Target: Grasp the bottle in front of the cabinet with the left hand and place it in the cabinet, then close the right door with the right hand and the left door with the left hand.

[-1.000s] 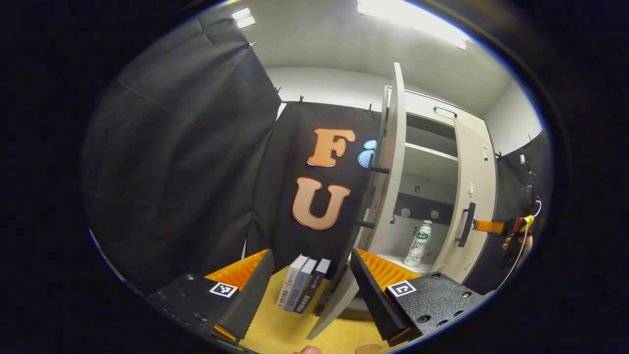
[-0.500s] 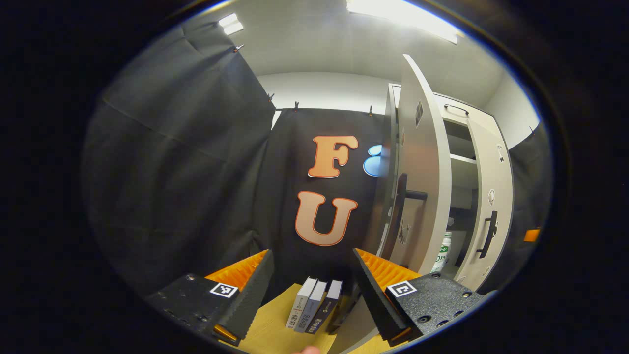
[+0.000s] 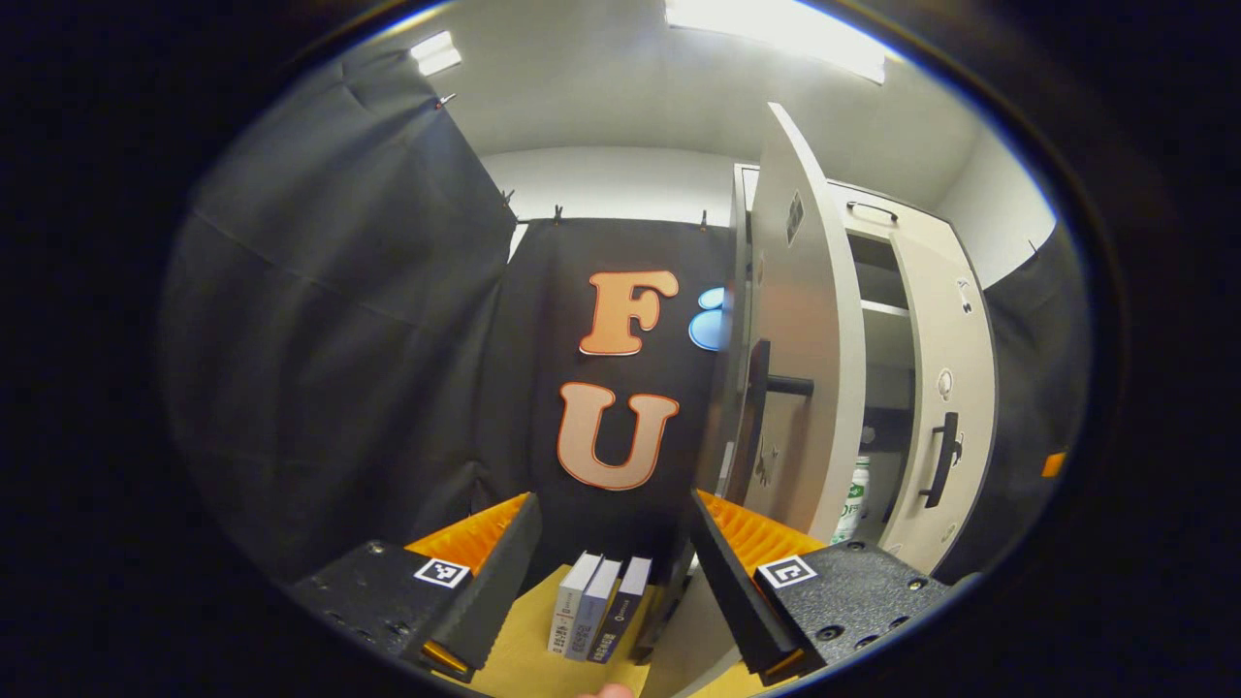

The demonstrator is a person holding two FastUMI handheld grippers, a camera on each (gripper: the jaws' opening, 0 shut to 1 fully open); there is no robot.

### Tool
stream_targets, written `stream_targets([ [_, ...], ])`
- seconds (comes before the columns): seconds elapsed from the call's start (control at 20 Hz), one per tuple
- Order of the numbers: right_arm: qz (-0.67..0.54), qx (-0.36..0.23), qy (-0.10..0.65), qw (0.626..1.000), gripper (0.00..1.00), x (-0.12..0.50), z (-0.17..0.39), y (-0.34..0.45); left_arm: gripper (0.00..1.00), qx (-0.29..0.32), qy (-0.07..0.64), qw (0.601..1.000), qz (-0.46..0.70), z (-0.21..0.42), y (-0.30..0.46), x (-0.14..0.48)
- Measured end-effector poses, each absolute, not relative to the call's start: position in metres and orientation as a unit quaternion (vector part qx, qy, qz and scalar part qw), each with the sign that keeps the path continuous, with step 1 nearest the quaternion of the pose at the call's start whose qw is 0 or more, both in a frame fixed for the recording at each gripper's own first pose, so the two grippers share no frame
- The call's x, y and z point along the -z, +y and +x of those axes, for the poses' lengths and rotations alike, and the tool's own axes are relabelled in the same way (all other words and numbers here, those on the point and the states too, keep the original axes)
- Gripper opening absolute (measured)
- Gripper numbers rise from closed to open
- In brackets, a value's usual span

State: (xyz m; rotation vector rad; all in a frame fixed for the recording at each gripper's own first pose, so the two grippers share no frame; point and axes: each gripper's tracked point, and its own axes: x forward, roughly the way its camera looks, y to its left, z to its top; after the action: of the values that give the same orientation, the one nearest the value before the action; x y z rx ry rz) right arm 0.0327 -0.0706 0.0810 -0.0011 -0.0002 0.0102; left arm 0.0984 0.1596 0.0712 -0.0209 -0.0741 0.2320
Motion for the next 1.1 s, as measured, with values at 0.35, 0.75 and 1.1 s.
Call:
stream_targets([
  [0.35, -0.004, 0.002, -0.001, 1.0, 0.95, -0.082, 0.026, -0.093, 0.93, -0.084, -0.032, 0.996, 0.001, 0.098, 0.114, -0.07],
  [0.75, -0.004, 0.023, -0.004, 1.0, 0.95, -0.083, 0.009, -0.117, 0.93, -0.04, -0.029, 0.999, -0.01, 0.114, 0.054, -0.058],
  [1.1, 0.0, 0.041, -0.01, 0.999, 0.95, -0.087, -0.01, -0.127, 0.95, 0.018, -0.029, 0.999, -0.007, 0.13, 0.003, -0.058],
])
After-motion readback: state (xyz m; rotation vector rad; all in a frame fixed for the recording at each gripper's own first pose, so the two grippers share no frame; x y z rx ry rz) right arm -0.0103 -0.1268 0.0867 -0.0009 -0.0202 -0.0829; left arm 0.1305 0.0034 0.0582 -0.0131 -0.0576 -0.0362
